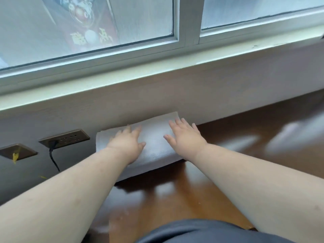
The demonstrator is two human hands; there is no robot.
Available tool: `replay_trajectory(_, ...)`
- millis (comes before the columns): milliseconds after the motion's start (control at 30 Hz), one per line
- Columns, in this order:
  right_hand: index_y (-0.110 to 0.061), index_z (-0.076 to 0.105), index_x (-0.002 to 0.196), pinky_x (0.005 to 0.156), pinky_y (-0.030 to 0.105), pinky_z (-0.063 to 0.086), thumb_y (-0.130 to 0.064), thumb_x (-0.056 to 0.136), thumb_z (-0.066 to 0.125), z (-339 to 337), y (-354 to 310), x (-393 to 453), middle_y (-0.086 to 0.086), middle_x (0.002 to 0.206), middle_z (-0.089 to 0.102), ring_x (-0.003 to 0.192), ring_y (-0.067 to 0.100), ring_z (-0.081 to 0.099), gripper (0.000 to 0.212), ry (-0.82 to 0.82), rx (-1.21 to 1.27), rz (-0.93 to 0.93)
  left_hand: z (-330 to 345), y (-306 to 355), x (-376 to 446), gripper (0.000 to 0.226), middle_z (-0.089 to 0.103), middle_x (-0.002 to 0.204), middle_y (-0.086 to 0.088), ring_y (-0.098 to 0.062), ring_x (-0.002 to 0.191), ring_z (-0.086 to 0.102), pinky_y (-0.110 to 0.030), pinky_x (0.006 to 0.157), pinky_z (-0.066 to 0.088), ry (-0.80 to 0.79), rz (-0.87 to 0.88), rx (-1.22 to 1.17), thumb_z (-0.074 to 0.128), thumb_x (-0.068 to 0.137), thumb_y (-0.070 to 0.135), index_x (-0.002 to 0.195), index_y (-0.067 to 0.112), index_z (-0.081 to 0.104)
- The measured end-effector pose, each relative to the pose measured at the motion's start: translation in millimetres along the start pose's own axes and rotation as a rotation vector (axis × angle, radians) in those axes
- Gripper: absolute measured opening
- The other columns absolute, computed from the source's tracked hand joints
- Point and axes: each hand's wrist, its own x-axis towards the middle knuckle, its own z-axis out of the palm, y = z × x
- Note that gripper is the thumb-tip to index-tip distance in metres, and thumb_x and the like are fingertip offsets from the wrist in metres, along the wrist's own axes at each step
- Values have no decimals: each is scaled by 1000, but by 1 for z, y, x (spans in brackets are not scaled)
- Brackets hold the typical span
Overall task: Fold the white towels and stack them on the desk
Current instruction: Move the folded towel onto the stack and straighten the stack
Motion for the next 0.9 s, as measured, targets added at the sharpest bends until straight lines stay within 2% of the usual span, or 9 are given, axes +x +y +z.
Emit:
replay_trajectory(100, -27, 25, 156, 122, 49, 9, -62, 99, 29, -52, 18, -7, 2, 166, 18, 153, 21, 7, 67, 87, 50, 53, -40, 23, -11, 64, 16, 163, -3, -26, 147, 20, -43, 117, 25, 154, 115, -114, 43, 97, 52, 154, 37, 18)
replay_trajectory(200, -27, 34, 153, 122, 49, 11, -66, 98, 31, -112, 42, -19, 1, 164, 22, 153, 21, 7, 68, 118, 39, 140, -81, 51, -19, 59, 19, 161, 5, -20, 147, 22, -40, 115, 28, 247, 222, -237, 45, 96, 49, 150, 40, 24)
replay_trajectory(433, -26, 41, 149, 122, 49, 14, -65, 97, 36, -222, 92, -78, -2, 161, 30, 153, 22, 8, 65, 247, -11, 286, -154, 129, -40, 55, 38, 151, 9, -14, 136, 38, -34, 110, 33, 399, 470, -246, 51, 93, 48, 145, 37, 36)
replay_trajectory(567, -25, 41, 149, 121, 50, 18, -64, 96, 42, -255, 128, -133, -3, 157, 38, 153, 21, 7, 66, 304, 33, 371, -183, 189, -64, 56, 44, 147, 6, -15, 131, 45, -32, 104, 36, 437, 551, -262, 55, 92, 51, 143, 35, 40)
replay_trajectory(667, -24, 39, 150, 120, 49, 20, -63, 95, 47, -275, 160, -181, -2, 156, 39, 153, 24, 8, 68, 345, 29, 423, -196, 240, -88, 58, 44, 147, 3, -18, 129, 48, -35, 104, 39, 442, 596, -294, 56, 90, 55, 143, 36, 40)
replay_trajectory(900, -23, 37, 151, 118, 45, 26, -62, 93, 51, -314, 250, -311, 2, 155, 41, 151, 25, 16, 72, 473, 25, 520, -197, 371, -163, 60, 50, 143, 2, -20, 126, 51, -31, 94, 38, 499, 693, -329, 56, 87, 62, 140, 37, 44)
